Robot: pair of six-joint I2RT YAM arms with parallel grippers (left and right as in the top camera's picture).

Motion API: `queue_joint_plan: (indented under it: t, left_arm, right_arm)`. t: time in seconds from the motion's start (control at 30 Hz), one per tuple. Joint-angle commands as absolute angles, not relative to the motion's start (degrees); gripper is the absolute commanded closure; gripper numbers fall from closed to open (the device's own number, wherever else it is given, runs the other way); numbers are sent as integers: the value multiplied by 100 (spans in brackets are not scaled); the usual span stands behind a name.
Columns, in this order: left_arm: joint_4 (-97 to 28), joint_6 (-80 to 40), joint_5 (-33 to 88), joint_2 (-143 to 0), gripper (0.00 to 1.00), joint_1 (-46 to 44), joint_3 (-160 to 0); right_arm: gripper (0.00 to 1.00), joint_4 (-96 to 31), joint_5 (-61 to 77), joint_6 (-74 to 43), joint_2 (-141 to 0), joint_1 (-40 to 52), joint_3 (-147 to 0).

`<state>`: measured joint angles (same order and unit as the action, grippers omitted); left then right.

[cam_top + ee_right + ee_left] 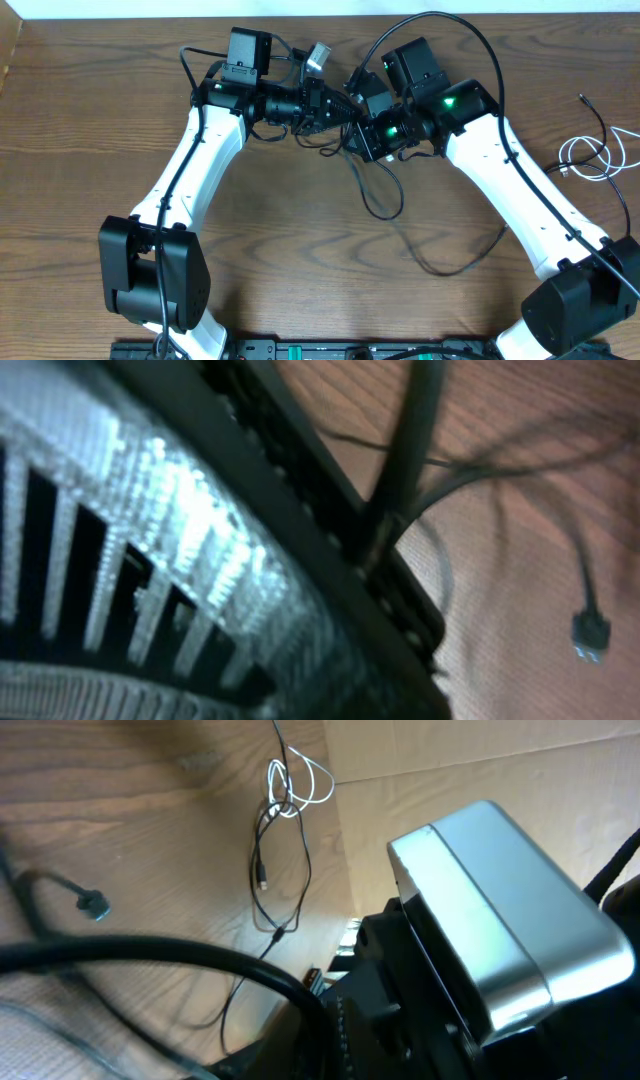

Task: Untangle cables

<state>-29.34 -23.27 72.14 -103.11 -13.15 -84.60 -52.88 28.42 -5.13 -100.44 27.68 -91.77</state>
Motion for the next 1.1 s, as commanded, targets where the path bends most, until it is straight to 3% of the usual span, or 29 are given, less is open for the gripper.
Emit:
queue_joint_plan:
  t: [0.0, 0.07, 0.17, 0.27, 0.3, 0.4, 0.5, 0.57, 0.73, 0.8, 0.93, 1.07]
  left_arm:
    - [-2906, -2539, 7065, -10361, 93, -1269, -8473]
    - [-3022, -2539, 6307, -10361, 93, -1214, -8473]
    - [-3583, -2539, 4355, -10361, 93, -1186, -8473]
    - [-4176, -2539, 3159, -10363, 93, -1210, -8471]
    - [-4329, -2539, 3000, -10363, 93, -1221, -8471]
    - [-4772, -2541, 2930, -10363, 93, -1319, -8466]
    - [-4904, -2539, 2928, -10368, 93, -1638, -8458]
    - [-4904, -2534, 2923, -10368, 93, -1907, -8458]
    - [-4906, -2517, 2344, -10372, 92, -2849, -8458]
    - [-4947, -2517, 1990, -10372, 92, -3179, -8458]
    - [-4984, -2519, 1634, -10388, 87, -3723, -8442]
    - [-4757, -2526, 1599, -10610, 87, -4176, -8442]
  right_arm:
    - [91, -5234, 2773, -414, -10012, 2799, -9203]
    - [99, -5240, 2357, -419, -10012, 2768, -9203]
    - [99, -5256, 2003, -419, -10012, 2729, -9203]
    - [99, -5325, 1977, -419, -10012, 2731, -9203]
    - [96, -5354, 1911, -419, -10014, 2731, -9203]
    - [73, -5531, 963, -504, -10018, 2731, -9203]
    - [69, -5887, -956, -1529, -10018, 2655, -9203]
    - [68, -6080, -1323, -1914, -10018, 2539, -9203]
    - [64, -6571, -790, -2314, -10018, 1822, -9201]
    - [58, -6672, -377, -2290, -10018, 1533, -9203]
    - [45, -7059, 731, -1291, -10020, 1092, -9203]
    - [43, -7391, 854, -1046, -10020, 775, -9181]
